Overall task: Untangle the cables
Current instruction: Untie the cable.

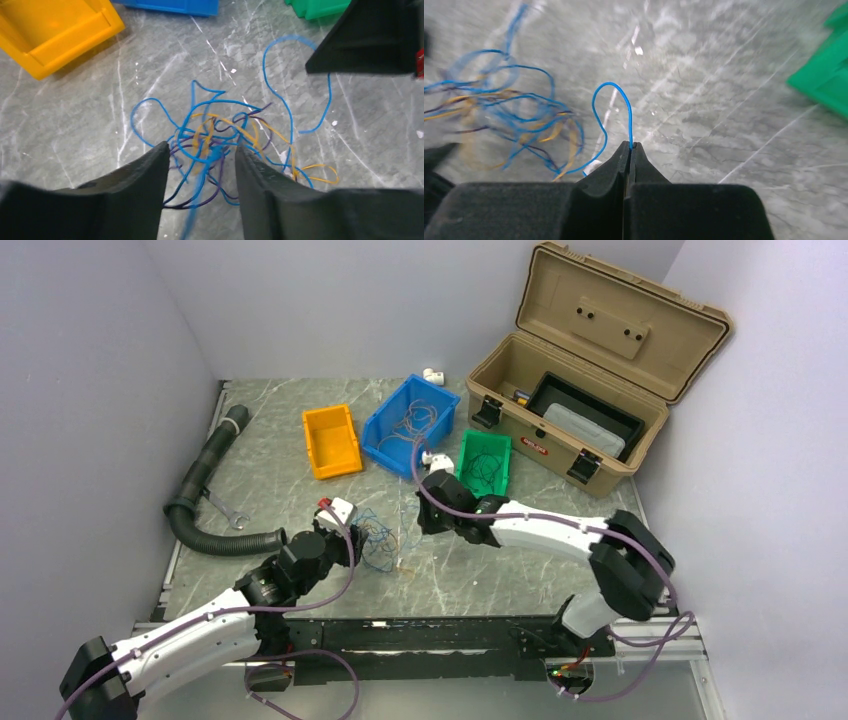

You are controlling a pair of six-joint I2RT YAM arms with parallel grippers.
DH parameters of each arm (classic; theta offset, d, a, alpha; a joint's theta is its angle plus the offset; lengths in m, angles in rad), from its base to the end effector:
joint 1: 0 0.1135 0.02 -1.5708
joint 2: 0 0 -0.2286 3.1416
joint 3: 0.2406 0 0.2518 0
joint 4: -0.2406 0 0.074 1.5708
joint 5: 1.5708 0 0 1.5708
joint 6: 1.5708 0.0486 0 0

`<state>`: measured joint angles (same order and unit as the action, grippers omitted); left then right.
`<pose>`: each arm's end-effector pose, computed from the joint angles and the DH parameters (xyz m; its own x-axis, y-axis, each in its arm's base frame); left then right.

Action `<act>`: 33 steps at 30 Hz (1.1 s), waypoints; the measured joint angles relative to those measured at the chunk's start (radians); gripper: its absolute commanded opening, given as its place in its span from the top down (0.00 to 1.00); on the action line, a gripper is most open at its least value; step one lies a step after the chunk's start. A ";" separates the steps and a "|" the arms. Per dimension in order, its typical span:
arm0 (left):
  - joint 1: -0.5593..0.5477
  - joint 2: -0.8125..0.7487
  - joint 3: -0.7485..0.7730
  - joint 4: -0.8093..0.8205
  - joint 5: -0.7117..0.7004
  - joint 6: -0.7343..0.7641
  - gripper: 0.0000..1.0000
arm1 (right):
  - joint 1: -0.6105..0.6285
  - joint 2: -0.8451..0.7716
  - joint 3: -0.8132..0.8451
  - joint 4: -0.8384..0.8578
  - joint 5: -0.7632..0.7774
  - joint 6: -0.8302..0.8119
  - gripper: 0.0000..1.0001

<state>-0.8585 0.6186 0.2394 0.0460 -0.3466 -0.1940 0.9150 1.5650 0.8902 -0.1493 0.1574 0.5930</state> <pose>0.1408 -0.1378 0.1721 -0.3065 0.0776 -0.9487 0.4514 0.8893 -0.0732 0.2073 0.2569 0.1466 -0.7723 -0.0986 -0.6275 -0.3452 0.8945 0.2842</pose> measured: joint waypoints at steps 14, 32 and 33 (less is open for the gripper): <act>0.000 0.021 0.246 -0.093 0.157 -0.053 0.01 | 0.000 -0.276 0.328 -0.166 0.047 -0.181 1.00; 0.000 0.432 0.467 0.093 0.224 -0.021 0.28 | 0.000 -0.291 0.671 -0.324 -0.037 -0.256 1.00; 0.000 0.480 0.468 0.105 0.206 -0.022 0.34 | 0.000 -0.293 0.682 -0.330 -0.037 -0.254 1.00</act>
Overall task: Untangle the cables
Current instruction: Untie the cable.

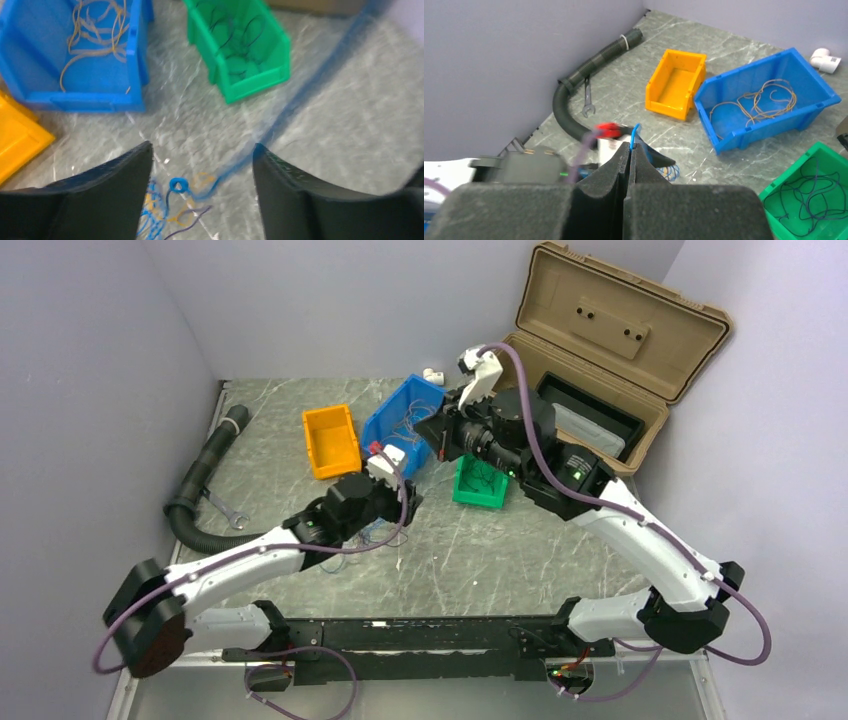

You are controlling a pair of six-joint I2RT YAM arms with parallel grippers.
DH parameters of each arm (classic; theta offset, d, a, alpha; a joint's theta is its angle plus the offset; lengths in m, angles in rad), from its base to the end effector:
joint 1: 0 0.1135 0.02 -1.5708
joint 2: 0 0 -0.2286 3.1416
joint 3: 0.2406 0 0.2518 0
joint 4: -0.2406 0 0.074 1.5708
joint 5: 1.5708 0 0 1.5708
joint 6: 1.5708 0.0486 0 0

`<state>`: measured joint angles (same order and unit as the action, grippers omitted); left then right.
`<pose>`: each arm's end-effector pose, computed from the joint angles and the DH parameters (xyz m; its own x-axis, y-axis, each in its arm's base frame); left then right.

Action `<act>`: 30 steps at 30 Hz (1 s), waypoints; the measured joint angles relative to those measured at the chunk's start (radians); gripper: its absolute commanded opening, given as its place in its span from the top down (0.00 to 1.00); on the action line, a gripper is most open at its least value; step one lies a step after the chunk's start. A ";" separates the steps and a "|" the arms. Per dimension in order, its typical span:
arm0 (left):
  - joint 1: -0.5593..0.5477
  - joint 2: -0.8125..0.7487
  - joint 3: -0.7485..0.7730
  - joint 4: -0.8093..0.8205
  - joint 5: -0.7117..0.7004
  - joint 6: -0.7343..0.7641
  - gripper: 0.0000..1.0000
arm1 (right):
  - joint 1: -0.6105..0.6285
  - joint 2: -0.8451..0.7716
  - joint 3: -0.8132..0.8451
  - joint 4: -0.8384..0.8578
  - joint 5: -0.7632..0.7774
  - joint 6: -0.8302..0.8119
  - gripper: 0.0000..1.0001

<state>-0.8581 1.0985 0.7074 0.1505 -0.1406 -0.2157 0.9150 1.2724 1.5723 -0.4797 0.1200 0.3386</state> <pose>0.1906 -0.2101 0.2502 -0.2935 0.0155 -0.9558 0.6115 0.7716 -0.1752 0.1808 0.2255 0.4397 -0.3404 0.0984 -0.9351 -0.6382 0.7062 0.3066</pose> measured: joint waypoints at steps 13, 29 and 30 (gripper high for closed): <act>0.053 0.141 -0.063 0.116 -0.059 -0.086 0.62 | 0.000 -0.205 0.235 -0.099 0.271 -0.049 1.00; 0.085 -0.066 -0.119 0.072 -0.017 -0.092 0.91 | -0.001 -0.360 0.017 -0.066 0.600 -0.083 1.00; 0.085 -0.082 -0.112 0.061 -0.005 -0.085 0.92 | -0.001 -0.356 -0.011 -0.079 0.591 -0.074 1.00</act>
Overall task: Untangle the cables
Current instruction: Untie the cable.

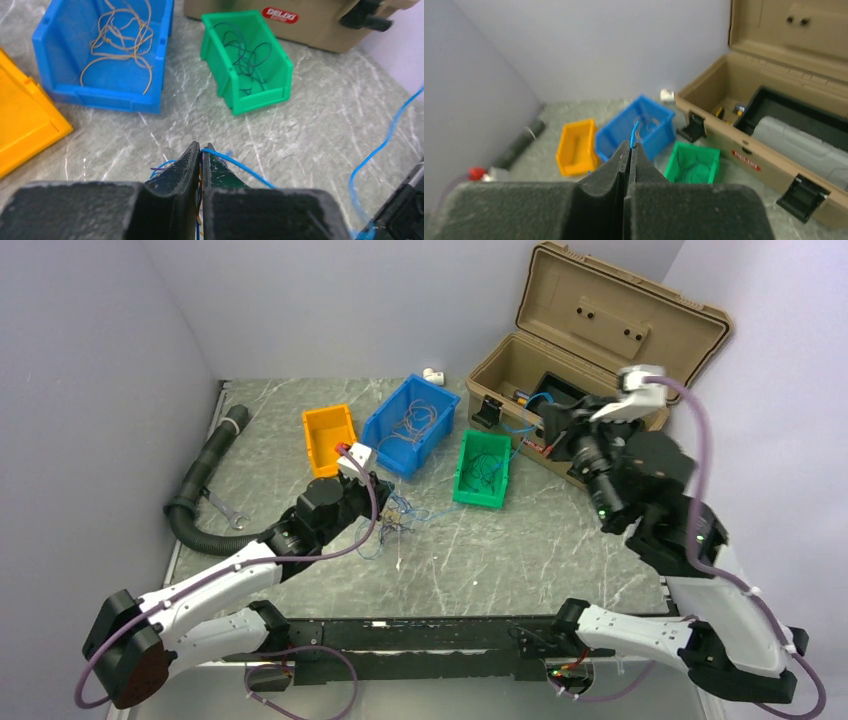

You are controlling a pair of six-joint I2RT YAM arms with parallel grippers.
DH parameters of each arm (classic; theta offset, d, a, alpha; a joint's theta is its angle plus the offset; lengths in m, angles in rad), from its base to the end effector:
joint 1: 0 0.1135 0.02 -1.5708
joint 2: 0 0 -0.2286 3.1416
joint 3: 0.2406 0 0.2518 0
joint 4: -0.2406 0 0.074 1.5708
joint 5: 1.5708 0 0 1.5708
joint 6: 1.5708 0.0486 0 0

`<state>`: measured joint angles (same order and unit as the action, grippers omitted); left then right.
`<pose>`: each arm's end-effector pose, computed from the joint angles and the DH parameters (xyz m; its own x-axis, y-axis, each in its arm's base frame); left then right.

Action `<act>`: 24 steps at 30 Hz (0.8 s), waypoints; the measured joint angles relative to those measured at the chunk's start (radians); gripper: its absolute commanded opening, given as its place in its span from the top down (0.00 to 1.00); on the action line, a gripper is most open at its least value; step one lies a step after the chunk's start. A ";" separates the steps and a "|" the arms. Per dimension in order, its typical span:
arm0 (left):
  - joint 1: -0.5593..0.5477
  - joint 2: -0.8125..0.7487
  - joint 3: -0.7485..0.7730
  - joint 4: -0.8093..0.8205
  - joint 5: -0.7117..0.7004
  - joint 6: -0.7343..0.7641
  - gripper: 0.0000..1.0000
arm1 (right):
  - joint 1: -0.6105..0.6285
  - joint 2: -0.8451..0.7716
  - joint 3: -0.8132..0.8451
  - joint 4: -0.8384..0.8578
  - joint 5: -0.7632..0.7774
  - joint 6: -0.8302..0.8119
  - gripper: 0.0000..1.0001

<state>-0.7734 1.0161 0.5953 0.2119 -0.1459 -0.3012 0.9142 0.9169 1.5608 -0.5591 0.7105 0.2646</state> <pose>0.1958 -0.1813 0.2374 -0.3166 -0.1011 -0.9432 0.5188 0.8139 -0.2614 0.1173 0.1002 0.4991 -0.0034 0.3204 -0.9473 -0.2101 0.9259 0.3139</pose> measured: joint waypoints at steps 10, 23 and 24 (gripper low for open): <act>0.000 -0.077 0.084 -0.106 0.101 0.048 1.00 | 0.000 0.034 -0.282 -0.027 -0.325 0.011 1.00; 0.000 -0.089 0.090 -0.072 0.274 0.049 1.00 | 0.000 0.043 -0.573 0.183 -0.756 0.016 1.00; 0.000 -0.089 0.089 -0.064 0.282 0.051 1.00 | 0.000 0.043 -0.574 0.196 -0.767 0.017 1.00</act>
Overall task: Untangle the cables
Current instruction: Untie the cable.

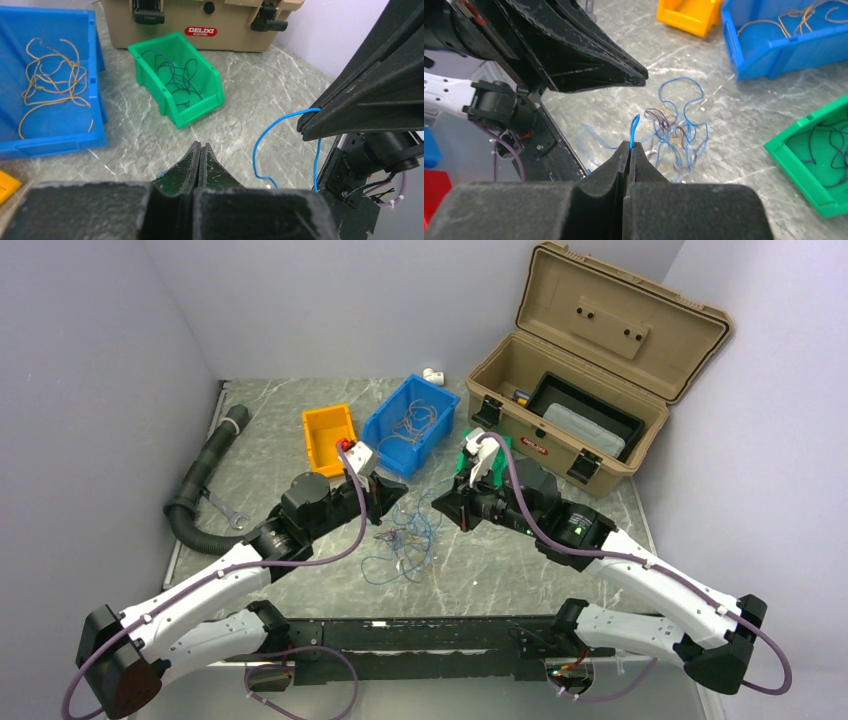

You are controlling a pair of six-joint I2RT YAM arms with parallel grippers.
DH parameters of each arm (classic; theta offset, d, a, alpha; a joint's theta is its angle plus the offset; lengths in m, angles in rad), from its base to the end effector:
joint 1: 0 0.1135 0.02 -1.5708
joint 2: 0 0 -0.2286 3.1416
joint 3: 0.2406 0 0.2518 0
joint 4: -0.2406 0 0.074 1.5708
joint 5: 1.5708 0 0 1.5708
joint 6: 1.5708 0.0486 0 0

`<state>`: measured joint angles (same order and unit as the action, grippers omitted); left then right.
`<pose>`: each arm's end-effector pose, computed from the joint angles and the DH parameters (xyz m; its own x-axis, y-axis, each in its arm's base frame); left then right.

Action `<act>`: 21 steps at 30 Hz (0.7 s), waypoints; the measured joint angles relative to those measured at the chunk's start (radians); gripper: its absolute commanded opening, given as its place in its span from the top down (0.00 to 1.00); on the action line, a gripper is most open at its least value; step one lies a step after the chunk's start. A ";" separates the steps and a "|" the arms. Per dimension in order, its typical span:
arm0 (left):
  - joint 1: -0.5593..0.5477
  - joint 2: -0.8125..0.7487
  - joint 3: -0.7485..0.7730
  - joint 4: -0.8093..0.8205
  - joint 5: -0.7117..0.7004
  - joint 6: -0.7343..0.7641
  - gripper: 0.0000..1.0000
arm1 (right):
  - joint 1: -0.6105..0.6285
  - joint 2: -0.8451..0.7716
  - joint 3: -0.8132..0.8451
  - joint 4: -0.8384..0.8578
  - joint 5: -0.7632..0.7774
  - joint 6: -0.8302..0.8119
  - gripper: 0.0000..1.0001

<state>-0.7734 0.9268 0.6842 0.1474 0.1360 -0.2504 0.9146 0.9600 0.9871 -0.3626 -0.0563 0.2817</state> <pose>0.1787 -0.1837 0.2842 -0.2613 -0.0880 -0.9612 0.7473 0.6119 -0.2591 0.1488 0.1977 0.3270 -0.4219 -0.0929 -0.9019 -0.7352 0.6172 0.2803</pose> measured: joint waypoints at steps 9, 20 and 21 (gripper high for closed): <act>0.000 0.000 -0.029 0.072 0.046 0.000 0.65 | 0.000 -0.001 -0.001 0.052 -0.018 0.008 1.00; 0.001 0.045 -0.035 0.103 0.157 -0.037 0.06 | 0.000 -0.012 -0.001 0.059 -0.002 0.017 1.00; 0.001 0.044 -0.040 0.121 0.169 -0.042 0.05 | 0.000 -0.012 -0.001 0.059 -0.002 0.018 1.00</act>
<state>-0.7727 0.9707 0.6437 0.2684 0.3046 -0.2924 0.9146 0.9478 0.9859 -0.3035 -0.0586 0.3000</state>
